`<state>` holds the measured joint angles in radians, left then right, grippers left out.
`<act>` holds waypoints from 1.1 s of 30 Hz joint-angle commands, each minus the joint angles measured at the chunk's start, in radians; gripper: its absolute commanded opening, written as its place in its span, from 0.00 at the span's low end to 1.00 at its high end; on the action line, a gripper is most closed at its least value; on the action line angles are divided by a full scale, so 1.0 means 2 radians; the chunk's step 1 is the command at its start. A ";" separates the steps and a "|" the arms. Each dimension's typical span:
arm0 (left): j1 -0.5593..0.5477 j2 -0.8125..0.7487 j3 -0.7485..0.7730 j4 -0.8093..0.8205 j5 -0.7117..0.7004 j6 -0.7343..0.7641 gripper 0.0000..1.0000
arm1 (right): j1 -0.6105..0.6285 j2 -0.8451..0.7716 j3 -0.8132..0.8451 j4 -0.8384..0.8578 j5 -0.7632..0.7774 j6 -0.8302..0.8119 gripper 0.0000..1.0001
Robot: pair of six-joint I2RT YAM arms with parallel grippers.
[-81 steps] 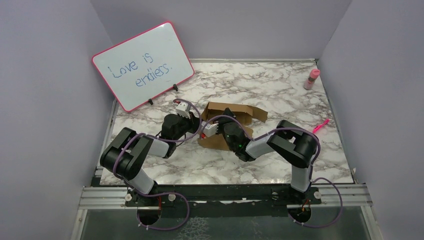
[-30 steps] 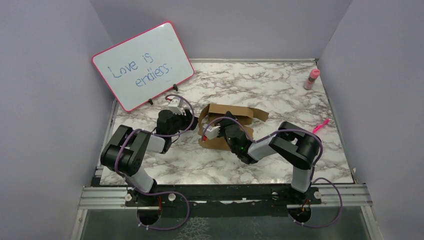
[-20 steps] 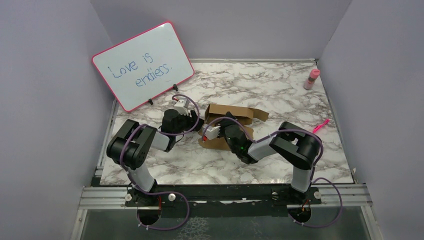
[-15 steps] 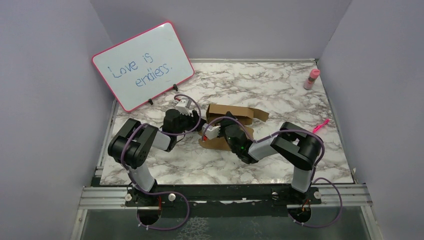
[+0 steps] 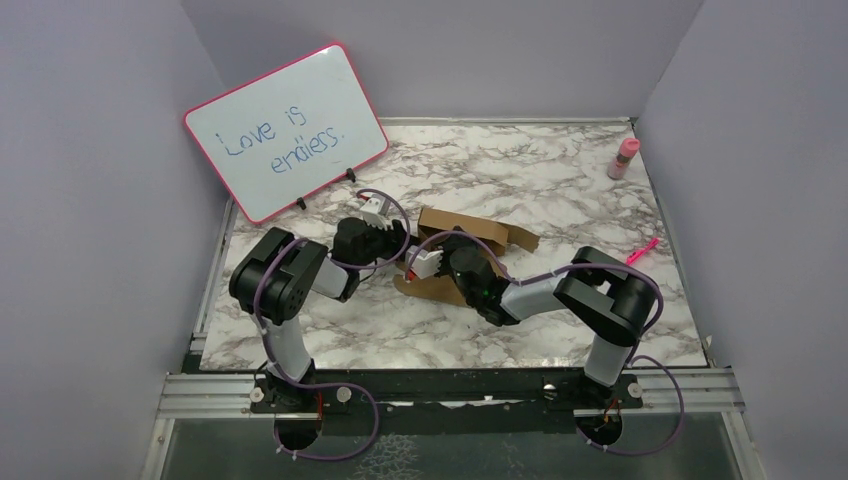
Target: Fold the paper box
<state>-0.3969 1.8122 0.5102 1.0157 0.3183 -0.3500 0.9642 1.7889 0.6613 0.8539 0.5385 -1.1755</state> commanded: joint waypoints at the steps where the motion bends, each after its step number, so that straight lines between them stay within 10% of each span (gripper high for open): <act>1: -0.009 0.020 0.012 0.064 0.016 0.006 0.63 | 0.005 -0.010 0.009 -0.032 -0.025 0.029 0.18; 33: -0.035 0.129 0.034 0.262 -0.070 -0.022 0.49 | 0.005 -0.027 0.028 -0.117 -0.064 0.085 0.18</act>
<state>-0.4599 2.0415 0.5465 1.4220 0.2089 -0.3824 0.9642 1.7508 0.7010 0.6941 0.4744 -1.0512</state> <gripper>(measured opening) 0.525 0.181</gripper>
